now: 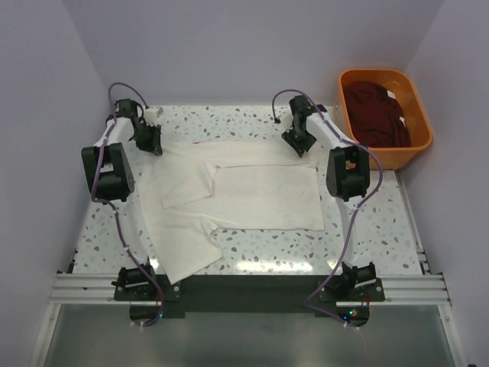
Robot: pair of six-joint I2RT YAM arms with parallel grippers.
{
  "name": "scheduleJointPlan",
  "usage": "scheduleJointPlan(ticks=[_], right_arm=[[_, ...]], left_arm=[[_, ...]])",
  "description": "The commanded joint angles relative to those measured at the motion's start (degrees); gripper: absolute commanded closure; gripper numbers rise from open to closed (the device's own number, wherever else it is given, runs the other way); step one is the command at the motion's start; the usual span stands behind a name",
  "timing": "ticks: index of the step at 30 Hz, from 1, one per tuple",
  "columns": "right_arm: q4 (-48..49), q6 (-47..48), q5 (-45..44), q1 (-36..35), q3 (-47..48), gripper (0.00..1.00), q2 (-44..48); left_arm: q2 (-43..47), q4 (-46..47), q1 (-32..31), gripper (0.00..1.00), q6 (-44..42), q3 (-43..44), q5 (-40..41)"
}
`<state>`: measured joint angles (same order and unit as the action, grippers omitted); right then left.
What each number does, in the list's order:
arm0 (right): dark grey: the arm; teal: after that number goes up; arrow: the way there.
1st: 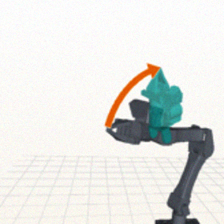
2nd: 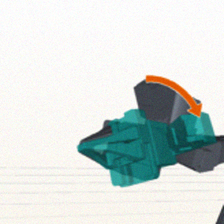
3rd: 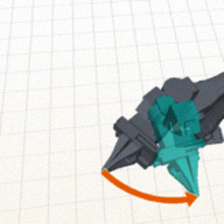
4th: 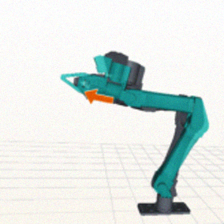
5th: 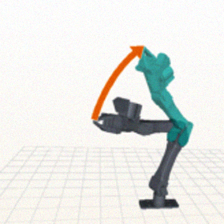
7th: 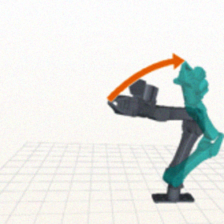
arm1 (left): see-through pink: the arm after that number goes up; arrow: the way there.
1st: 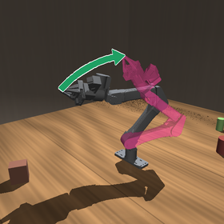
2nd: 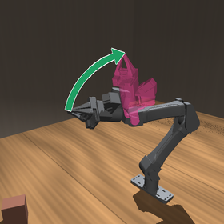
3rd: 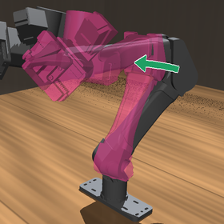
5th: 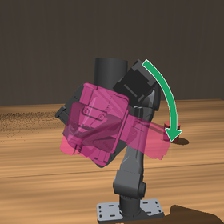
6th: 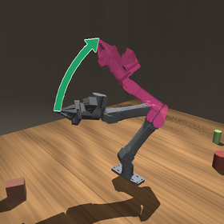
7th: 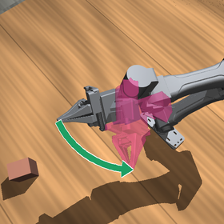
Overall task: Fold and stack the t-shirts
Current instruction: Fold the tshirt
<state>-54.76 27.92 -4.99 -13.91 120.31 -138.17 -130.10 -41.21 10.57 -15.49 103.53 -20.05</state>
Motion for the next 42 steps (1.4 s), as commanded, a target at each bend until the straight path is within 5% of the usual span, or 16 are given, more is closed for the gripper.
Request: scheduleJointPlan(ticks=[1,8,10,14,15,19,26,30,35,42], right_arm=[[6.5,2.0,-5.8,-0.7,7.1,0.57,-6.5],[15.7,2.8,-10.2,-0.7,15.2,0.39,-7.7],[17.0,2.8,-8.5,-0.7,14.0,0.35,-3.9],[13.9,1.6,-1.1,-0.8,8.6,0.22,7.5],[10.1,1.8,3.5,-0.8,7.7,0.1,11.3],[0.6,3.7,10.5,-1.5,0.0,0.02,21.4],[-5.6,8.4,15.9,-2.5,-28.5,0.09,39.6],[-1.0,9.9,12.1,-7.1,-43.6,0.23,46.7],[9.5,11.0,5.0,-13.7,-58.1,0.37,50.5],[16.6,13.0,0.6,-13.7,-60.3,0.46,45.0]], left_arm=[[-9.1,0.2,1.5,0.7,-0.4,8.7,7.1],[-13.0,-0.6,1.6,0.48,-1.6,22.9,-2.1],[-7.4,1.2,1.6,0.42,-3.1,20.5,-6.8],[4.8,-0.9,1.5,0.16,-9.3,14.8,-14.7],[9.4,-4.8,1.6,0.15,-13.4,12.4,-16.1],[20.6,-18.8,1.6,0.13,-29.3,2.5,-21.9],[42.6,-29.7,1.7,0.19,-53.0,-29.4,-18.1],[52.2,-27.3,1.2,0.25,-54.9,-44.9,-14.7],[58.0,-24.0,-2.9,0.34,-53.0,-53.8,-10.4],[62.2,-19.8,-9.4,0.37,-51.0,-62.0,-5.3]])
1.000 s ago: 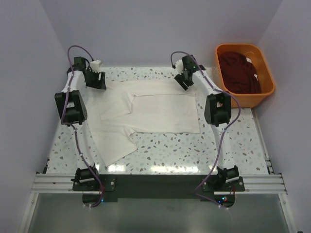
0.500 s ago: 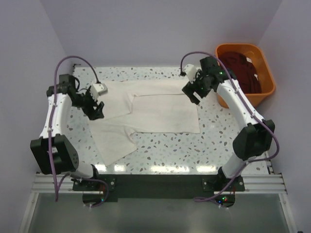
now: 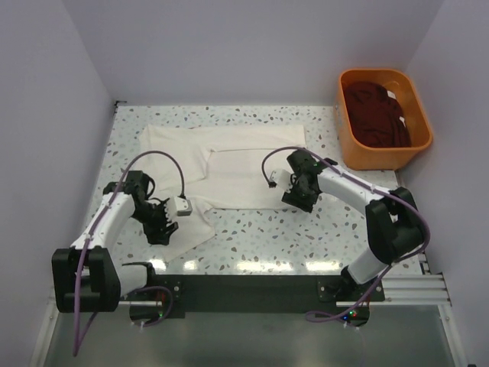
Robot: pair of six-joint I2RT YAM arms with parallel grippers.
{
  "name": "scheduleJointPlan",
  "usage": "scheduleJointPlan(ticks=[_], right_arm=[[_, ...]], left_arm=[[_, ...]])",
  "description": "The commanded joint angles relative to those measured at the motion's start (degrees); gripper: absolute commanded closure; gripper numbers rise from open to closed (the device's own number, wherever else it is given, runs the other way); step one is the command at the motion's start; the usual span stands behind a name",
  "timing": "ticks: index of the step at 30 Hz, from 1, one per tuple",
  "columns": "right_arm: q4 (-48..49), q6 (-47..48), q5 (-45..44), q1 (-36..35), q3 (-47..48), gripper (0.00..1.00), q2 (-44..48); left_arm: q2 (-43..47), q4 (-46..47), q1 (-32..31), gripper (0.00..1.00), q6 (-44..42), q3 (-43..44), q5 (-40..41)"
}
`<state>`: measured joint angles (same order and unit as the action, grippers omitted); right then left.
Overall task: Fold and stack the t-shirts
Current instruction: Fold the tshirt
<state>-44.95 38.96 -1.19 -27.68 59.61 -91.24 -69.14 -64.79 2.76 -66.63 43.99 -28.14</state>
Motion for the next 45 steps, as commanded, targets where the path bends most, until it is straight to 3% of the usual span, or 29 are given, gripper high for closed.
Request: scheduleJointPlan(ticks=[1,19,24,28,32,35,38,41,42,44,45], right_arm=[[6.8,2.1,-3.2,0.1,0.3,0.47,-2.3],[10.9,2.3,-3.1,-0.1,-4.2,0.59,-5.3],[12.8,2.2,-4.1,-0.6,-4.9,0.74,-8.5],[12.3,1.8,-4.5,-0.6,-4.2,0.95,-8.6],[11.7,1.0,-5.0,-0.6,-3.5,1.0,-8.8],[11.3,0.8,-5.0,-0.7,-3.0,1.0,-9.0],[10.2,0.4,-4.5,-0.6,-2.0,1.0,-9.3],[8.1,0.3,-3.7,-0.6,-0.5,1.0,-9.0],[7.3,0.4,-3.2,-0.6,0.1,1.0,-8.6],[4.6,0.9,-2.2,-0.6,1.3,1.0,-7.4],[4.0,1.1,-2.1,-0.6,1.5,1.0,-6.8]], left_arm=[[1.3,4.2,-1.8,0.37,0.4,-3.0,3.7],[-0.2,9.0,-4.3,0.38,2.8,-7.4,6.3],[-1.5,12.0,-5.3,0.29,4.3,-8.0,7.9],[-2.0,14.7,-7.3,0.3,4.3,-9.8,12.2],[-2.0,19.1,-9.4,0.35,4.4,-12.3,16.0],[-2.3,22.0,-11.5,0.4,4.3,-14.3,18.6],[-2.7,22.3,-12.1,0.56,4.1,-15.0,19.4],[-2.8,18.0,-12.0,0.77,4.1,-12.1,18.1],[-2.7,16.4,-11.9,0.89,4.6,-10.6,17.4],[-1.8,11.7,-10.7,0.99,5.5,-5.0,16.1],[-1.4,10.3,-9.8,1.0,5.6,-3.0,14.5]])
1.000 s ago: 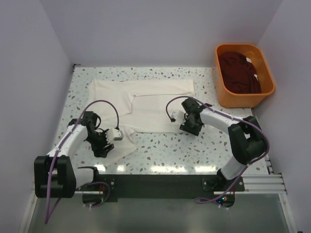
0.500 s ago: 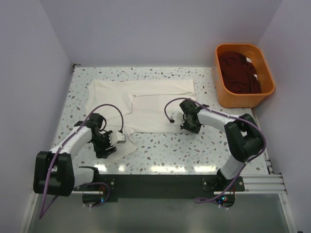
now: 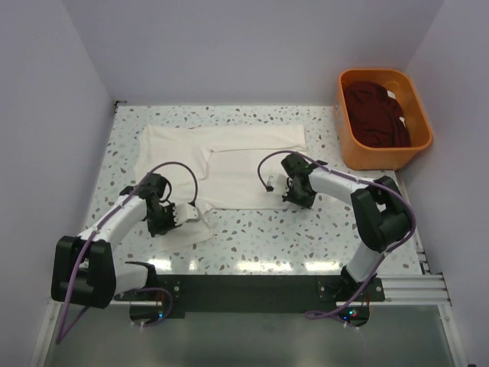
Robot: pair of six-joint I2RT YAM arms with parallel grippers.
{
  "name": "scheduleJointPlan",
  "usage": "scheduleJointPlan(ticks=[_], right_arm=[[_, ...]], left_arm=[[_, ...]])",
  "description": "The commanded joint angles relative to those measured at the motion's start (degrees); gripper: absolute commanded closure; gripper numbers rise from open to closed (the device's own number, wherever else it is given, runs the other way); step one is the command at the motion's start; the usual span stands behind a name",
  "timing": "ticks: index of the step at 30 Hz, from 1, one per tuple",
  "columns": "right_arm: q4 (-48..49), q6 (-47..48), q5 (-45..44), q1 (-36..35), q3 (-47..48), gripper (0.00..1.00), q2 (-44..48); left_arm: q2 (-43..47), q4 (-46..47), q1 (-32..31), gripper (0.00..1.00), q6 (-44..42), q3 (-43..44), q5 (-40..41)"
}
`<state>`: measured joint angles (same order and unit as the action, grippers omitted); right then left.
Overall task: Fold and stack the t-shirts
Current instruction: Fold the tshirt
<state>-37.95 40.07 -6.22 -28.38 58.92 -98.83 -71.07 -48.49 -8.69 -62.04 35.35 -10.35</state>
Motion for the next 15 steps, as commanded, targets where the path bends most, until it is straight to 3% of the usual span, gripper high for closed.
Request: scheduleJointPlan(ticks=[1,7,15], right_arm=[[-3.7,0.3,3.0,0.1,2.7,1.0,1.3],[-8.4,1.8,3.5,0.1,3.7,1.0,5.7],[-14.6,1.4,5.4,0.1,0.3,1.0,11.9]], left_arm=[[0.5,-7.6,2.6,1.0,0.6,10.0,-4.1],[-1.4,-19.5,10.1,1.0,-3.0,22.9,-9.4],[3.2,-26.8,11.7,1.0,-5.2,24.8,-10.7]])
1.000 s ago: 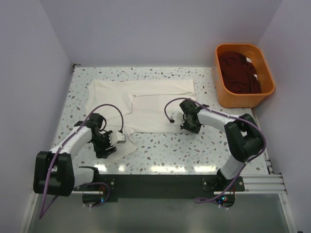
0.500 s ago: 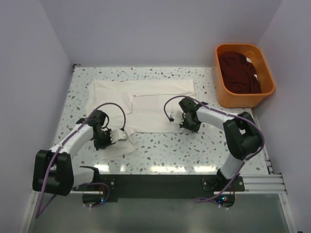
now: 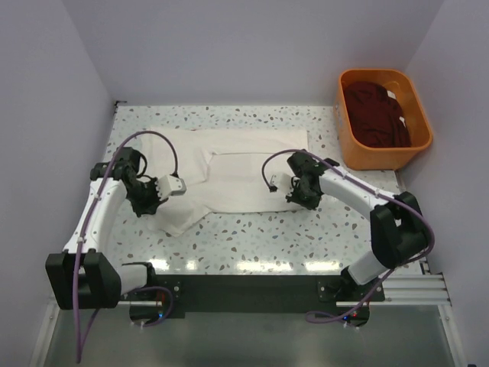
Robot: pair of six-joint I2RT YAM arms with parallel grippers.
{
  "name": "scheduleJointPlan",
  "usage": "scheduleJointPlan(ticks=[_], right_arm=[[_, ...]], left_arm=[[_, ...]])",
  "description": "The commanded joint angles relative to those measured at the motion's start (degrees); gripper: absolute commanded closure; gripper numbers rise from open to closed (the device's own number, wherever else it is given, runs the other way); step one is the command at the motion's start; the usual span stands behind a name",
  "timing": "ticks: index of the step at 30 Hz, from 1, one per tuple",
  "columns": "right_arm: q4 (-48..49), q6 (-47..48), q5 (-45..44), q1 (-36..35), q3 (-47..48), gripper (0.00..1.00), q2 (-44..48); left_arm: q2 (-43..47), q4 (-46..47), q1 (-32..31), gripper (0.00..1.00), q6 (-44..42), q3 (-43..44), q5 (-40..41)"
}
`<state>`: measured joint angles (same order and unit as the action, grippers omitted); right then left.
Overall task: Fold and stack the t-shirts
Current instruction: Fold the tshirt
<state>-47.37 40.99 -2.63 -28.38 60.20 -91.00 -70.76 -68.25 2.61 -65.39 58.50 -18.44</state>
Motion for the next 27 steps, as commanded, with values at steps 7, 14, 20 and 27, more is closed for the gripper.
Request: scheduleJointPlan(ticks=[7,14,20,27], right_arm=[[-10.5,0.7,5.1,0.2,-2.7,1.0,10.8],[-13.4,3.4,9.2,4.6,9.6,1.0,1.8],[-18.3,7.9,10.2,9.7,22.7,1.0,-8.0],[-20.6,12.1,8.1,11.0,33.3,1.0,-17.6]], left_arm=[[5.9,-6.7,2.1,1.0,-1.5,6.6,-2.4],[-8.7,1.3,2.3,1.0,4.8,23.0,-7.0],[-21.3,4.6,2.3,1.0,6.9,34.6,-6.0],[-34.3,3.9,2.2,1.0,6.8,45.9,-5.3]])
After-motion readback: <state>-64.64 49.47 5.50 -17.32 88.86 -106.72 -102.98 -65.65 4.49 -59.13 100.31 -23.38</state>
